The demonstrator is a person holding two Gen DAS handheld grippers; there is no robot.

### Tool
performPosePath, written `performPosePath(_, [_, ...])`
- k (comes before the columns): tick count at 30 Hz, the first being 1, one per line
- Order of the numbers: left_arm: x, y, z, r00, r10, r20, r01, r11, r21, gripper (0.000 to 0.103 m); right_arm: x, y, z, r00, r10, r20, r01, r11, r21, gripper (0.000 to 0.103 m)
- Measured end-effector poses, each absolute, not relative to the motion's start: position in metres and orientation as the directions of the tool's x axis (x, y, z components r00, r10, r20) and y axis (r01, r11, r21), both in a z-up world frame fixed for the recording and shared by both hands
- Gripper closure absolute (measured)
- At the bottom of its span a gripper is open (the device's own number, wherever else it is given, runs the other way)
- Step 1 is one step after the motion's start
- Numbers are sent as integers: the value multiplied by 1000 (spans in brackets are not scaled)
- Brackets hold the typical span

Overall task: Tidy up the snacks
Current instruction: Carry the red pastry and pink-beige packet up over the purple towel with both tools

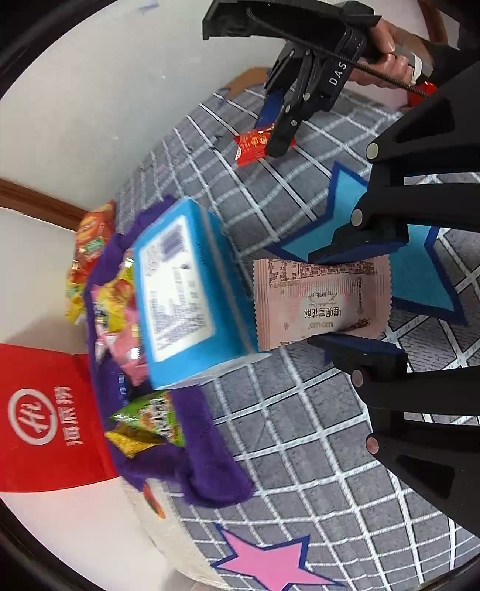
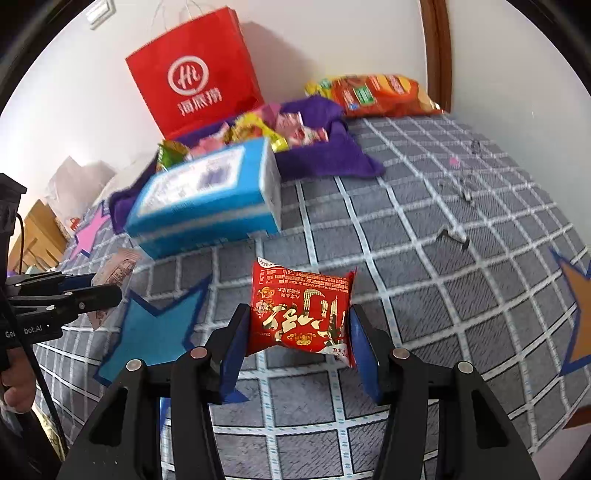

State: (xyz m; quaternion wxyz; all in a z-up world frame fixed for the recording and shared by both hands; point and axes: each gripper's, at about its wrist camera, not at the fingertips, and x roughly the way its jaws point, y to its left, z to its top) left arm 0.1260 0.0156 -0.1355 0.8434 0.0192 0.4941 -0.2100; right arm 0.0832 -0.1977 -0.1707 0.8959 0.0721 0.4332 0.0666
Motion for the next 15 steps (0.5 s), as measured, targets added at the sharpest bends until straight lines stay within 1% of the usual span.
performPosePath(4, [131,26,-111,460,-349,-817,364,913,-185,69,91,-193,-146,637,207,-742,-84,976,200,50])
performPosePath(8, [147,31,-87,496,-348,-795,342,921,-189,69,105,-189,-117,673,196,-713,-89,979,185,50])
performPosePath(12, [171,34,-62,539,-322,-778,307,935,-175,69,123,-192,-85,711,222,-667,-93,970,223,50])
performPosePath(15, [187,42,-47,563,-321,-761,281,941,-189,69,140,-190,-64,731,224,-645,-83,967,242,50])
